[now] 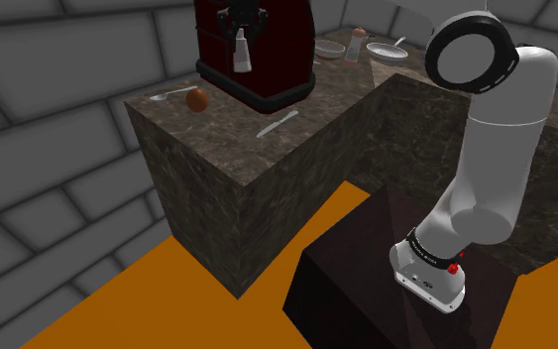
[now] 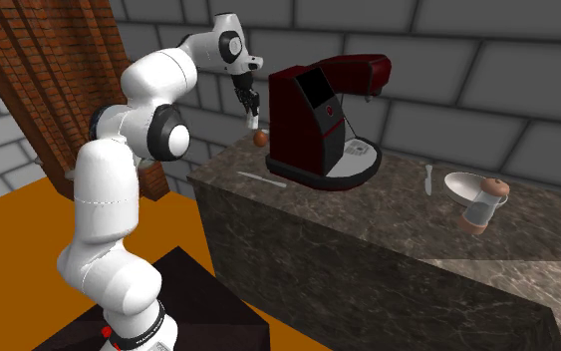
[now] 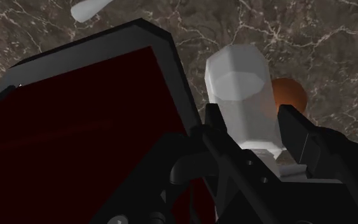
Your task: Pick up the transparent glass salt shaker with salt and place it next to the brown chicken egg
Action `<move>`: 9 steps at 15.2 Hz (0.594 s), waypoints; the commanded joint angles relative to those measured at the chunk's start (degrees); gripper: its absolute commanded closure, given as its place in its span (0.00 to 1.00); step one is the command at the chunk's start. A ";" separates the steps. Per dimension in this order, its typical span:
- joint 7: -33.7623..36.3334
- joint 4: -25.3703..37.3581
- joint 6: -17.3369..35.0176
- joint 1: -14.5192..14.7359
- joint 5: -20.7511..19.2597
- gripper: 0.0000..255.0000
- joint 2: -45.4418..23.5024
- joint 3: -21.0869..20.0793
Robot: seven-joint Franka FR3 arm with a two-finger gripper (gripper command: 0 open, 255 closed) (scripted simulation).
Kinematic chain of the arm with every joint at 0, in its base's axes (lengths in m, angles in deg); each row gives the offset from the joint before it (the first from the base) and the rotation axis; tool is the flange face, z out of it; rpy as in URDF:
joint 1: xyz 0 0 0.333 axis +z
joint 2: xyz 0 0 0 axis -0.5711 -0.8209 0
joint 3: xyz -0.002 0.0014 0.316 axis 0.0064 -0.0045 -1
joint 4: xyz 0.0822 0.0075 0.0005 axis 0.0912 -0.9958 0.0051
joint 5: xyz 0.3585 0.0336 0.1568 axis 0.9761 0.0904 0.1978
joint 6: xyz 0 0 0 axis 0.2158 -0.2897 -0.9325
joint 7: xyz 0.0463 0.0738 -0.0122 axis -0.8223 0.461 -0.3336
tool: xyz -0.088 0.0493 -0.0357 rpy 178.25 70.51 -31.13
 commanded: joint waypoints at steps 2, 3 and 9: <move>2.69 9.89 -3.83 3.34 -1.50 1.00 -6.47 -0.53; 3.32 14.90 -5.91 4.67 -2.03 1.00 -9.52 -0.54; 4.38 3.22 1.48 3.66 -1.59 1.00 -5.33 -0.71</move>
